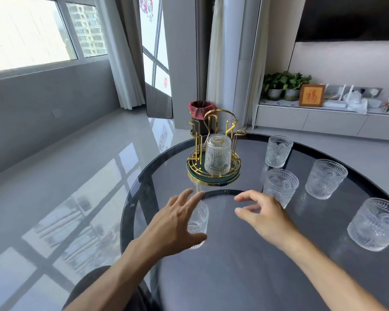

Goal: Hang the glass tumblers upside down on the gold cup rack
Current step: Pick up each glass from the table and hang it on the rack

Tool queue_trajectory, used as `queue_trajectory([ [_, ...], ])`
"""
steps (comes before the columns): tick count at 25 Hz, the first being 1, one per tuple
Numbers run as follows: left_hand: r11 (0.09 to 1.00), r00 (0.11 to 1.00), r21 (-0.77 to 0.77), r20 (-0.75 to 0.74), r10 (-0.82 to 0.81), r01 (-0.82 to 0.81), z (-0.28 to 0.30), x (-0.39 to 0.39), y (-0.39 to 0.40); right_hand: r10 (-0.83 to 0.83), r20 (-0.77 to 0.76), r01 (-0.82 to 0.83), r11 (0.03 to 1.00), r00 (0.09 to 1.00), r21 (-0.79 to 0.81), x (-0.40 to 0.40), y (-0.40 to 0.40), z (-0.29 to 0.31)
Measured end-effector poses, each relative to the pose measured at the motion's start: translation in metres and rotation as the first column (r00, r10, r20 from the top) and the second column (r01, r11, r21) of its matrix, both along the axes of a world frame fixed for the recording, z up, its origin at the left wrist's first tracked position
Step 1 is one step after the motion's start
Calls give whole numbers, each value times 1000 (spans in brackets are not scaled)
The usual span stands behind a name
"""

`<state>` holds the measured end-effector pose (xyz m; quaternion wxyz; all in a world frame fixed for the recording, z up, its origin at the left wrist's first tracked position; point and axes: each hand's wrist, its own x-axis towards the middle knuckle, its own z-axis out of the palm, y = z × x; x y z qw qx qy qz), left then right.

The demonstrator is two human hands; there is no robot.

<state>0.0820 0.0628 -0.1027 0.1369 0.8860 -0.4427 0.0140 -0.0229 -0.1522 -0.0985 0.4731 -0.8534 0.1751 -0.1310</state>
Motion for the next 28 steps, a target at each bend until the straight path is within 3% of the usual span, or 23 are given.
queue_trajectory([
  [3, 988, 991, -86, -54, 120, -124, -2, 3, -3, 21, -47, -11, 979, 999, 201, -11, 9, 5],
  [6, 922, 969, -322, -188, 158, -213, 2, -3, -5, -11, -144, 75, 893, 990, 444, -24, 25, 4],
  [7, 873, 952, -425, -279, 127, -241, 5, -5, -5, -21, -194, 132, 803, 981, 581, -27, 32, 3],
  [9, 759, 895, -585, -447, -8, -285, 9, -9, -3, 38, -211, 163, 505, 977, 847, -28, 50, 5],
  [11, 690, 854, -677, -492, -168, -255, 12, -15, -4, 40, -117, 103, 256, 992, 961, -24, 65, 10],
  [13, 665, 843, -722, -467, -266, -190, 13, -25, -6, -89, -59, 74, 176, 994, 982, -17, 75, 16],
  [19, 641, 808, -762, -432, -401, -89, 11, -29, -9, -234, -50, 79, 116, 971, 990, -11, 63, 21],
  [22, 601, 888, -778, -393, -238, -184, 26, -16, -23, -315, 13, 29, 128, 949, 991, -3, 39, 32],
  [25, 700, 981, -701, -193, -5, -135, 65, 21, -64, -399, 74, -11, 160, 914, 987, 11, 8, 55],
  [28, 847, 987, -506, -60, 150, -160, 110, 70, -116, -423, 102, 17, 269, 900, 963, 28, -27, 83],
])
